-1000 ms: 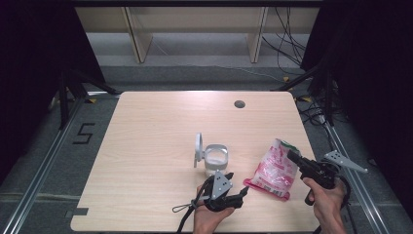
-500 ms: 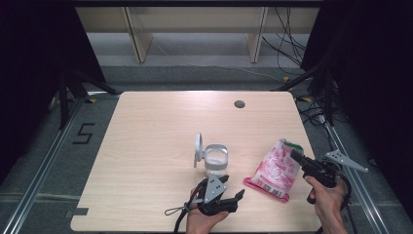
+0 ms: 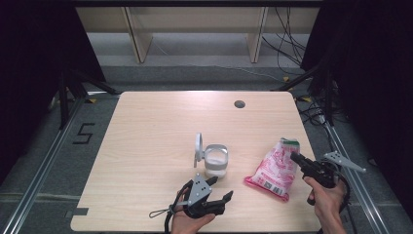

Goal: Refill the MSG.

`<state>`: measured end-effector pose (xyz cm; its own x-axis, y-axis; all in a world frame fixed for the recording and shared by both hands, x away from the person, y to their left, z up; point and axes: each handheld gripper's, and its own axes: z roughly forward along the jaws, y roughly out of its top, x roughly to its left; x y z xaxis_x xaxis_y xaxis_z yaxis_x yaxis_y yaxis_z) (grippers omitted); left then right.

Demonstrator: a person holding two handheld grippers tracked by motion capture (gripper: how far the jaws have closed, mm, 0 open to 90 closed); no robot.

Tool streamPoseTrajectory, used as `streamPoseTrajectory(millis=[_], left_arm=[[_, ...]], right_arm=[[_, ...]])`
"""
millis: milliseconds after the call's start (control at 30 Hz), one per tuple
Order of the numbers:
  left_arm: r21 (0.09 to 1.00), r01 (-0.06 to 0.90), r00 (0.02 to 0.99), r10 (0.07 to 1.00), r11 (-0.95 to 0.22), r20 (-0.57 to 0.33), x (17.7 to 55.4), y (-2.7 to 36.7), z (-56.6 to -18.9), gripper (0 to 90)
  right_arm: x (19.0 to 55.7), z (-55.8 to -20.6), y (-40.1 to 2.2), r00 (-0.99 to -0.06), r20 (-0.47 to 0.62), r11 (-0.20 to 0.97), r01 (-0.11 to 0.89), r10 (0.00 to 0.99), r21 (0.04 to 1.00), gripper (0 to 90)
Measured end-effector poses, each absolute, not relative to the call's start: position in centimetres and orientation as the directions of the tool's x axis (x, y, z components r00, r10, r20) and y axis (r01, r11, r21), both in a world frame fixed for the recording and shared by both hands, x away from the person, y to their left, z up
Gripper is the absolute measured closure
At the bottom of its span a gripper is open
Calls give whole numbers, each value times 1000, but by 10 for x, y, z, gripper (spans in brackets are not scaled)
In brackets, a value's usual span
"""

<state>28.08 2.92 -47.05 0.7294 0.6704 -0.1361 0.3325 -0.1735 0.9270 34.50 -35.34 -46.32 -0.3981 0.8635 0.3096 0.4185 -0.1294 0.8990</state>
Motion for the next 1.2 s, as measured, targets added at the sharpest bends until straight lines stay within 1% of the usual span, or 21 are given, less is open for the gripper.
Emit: streamPoseTrajectory(millis=[33,67,100,167,200,267,367,433,500,567,633,667,733,767,900,933,967,1000,1067,1133,1200], left_arm=[[928,330,728,672,-172,-134,281,30,-470,336],[929,328,727,673,-169,-134,281,32,-468,336],[928,325,727,676,-180,-123,281,35,-466,337],[929,322,725,679,-181,-119,280,39,-464,337],[930,322,722,682,-179,-119,281,42,-463,336],[929,325,715,690,-179,-117,281,48,-461,336],[925,332,714,689,-183,-120,277,56,-460,337],[924,323,713,694,-204,-96,278,62,-459,337],[921,344,686,718,-183,-114,277,67,-458,338],[922,342,679,725,-179,-112,279,70,-457,341],[918,347,671,735,-192,-99,279,73,-454,341],[915,348,670,736,-205,-90,280,74,-453,341],[915,342,674,734,-212,-82,281,75,-451,341],[911,349,669,739,-218,-79,282,75,-450,341],[911,362,691,713,-198,-120,286,80,-450,337],[912,359,694,710,-197,-119,287,82,-449,337],[914,355,699,705,-195,-121,288,83,-449,337],[916,351,695,710,-197,-114,288,84,-448,336],[920,341,702,703,-191,-114,289,86,-448,335],[924,335,695,710,-184,-110,289,88,-448,335],[921,332,696,712,-204,-94,291,90,-449,335]], right_arm=[[344,-464,-352,-382,333,-155,428,862,890,858],[344,-465,-353,-377,318,-140,430,870,892,856],[343,-465,-352,-347,328,-148,456,879,877,853],[343,-466,-356,-364,301,-118,446,881,887,848],[342,-467,-355,-351,329,-143,462,877,875,847],[342,-468,-357,-354,317,-129,464,880,876,841],[343,-470,-356,-360,332,-149,450,872,881,827],[342,-471,-356,-342,324,-143,461,882,876,799],[341,-471,-358,-339,310,-130,461,888,878,777],[340,-472,-356,-334,351,-177,456,875,872,747],[339,-472,-358,-338,319,-147,447,885,882,721],[338,-473,-357,-327,343,-171,455,881,874,708],[337,-474,-359,-325,330,-159,456,886,875,681],[335,-473,-359,-303,331,-157,479,894,864,672],[333,-477,-361,-340,374,-182,481,863,858,610],[332,-476,-361,-337,376,-186,481,863,857,605],[332,-477,-362,-328,345,-166,466,880,869,603],[331,-476,-361,-336,383,-195,478,860,856,595],[331,-476,-362,-333,364,-185,462,870,867,592],[328,-475,-361,-333,404,-217,478,852,851,590],[328,-475,-361,-346,390,-199,476,853,857,583]])
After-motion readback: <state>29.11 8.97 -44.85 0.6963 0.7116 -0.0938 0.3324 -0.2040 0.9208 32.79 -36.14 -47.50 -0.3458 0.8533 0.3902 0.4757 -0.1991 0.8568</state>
